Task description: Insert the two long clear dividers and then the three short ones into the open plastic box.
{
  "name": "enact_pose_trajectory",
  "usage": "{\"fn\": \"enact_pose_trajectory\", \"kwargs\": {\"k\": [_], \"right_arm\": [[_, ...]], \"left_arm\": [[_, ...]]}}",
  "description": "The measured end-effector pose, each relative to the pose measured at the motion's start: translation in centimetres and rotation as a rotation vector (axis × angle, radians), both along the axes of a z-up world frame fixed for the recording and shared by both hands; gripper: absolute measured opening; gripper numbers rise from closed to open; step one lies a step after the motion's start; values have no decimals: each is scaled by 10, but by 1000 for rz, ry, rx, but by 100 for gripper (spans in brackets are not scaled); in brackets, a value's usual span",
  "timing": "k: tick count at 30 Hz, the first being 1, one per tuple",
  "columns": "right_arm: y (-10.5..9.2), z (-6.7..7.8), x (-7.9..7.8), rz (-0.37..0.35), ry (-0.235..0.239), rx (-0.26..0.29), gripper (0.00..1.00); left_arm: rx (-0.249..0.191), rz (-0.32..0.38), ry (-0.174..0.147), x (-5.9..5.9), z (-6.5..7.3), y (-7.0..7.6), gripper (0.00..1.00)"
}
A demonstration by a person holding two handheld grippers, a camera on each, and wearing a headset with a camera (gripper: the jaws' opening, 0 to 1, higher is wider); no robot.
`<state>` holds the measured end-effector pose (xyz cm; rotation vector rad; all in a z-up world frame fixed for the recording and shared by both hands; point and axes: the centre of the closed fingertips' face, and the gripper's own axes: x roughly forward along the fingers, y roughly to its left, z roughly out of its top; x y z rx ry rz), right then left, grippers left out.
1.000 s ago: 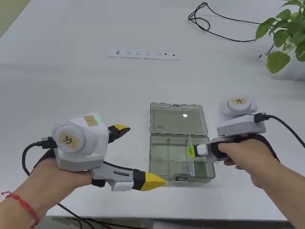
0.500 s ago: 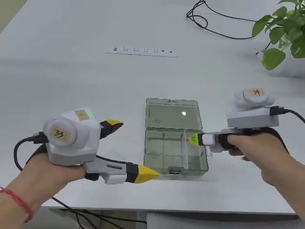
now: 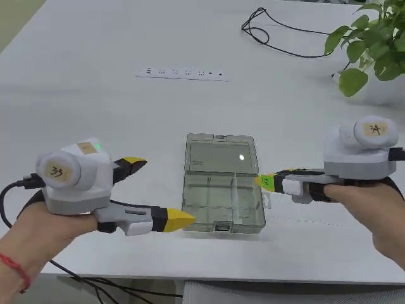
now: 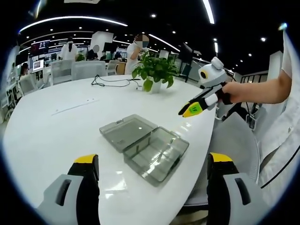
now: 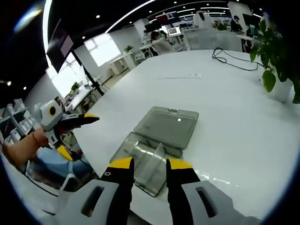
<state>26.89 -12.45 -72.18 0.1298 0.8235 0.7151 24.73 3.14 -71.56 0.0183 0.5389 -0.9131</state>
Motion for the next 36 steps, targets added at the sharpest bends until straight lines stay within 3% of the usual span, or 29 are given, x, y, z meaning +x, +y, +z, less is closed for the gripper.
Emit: {"fn": "enact_pose_trajectory", "kwargs": {"k": [1,3,4,6,10,22,29,32,36], "right_arm": [[2,5,0,38,-48,11,30],[-2,5,-4,41,-43,5,32],[-1,9,-4,65,-76,14,32],[-6,10,-6,67,-78,10,33],[-9,18,-7,125,-165,18,39],[-14,27,-16,272,-288,37,56],[-14,24,-21,348,-363,33,67],[-18,21,-21,358,-381,31,69],[-24,16,-22,363,-385,31,72]], "left_arm": [[0,6,0,0,1,0,98],[4,19,2,1,0,2,98],[7,23,3,1,-1,3,98],[12,36,3,2,-1,5,98],[27,56,7,2,-2,10,98],[65,119,38,-3,-14,27,97],[118,138,79,-5,-33,35,95],[151,150,121,-7,-45,39,92],[190,156,152,-8,-55,42,88]]}}
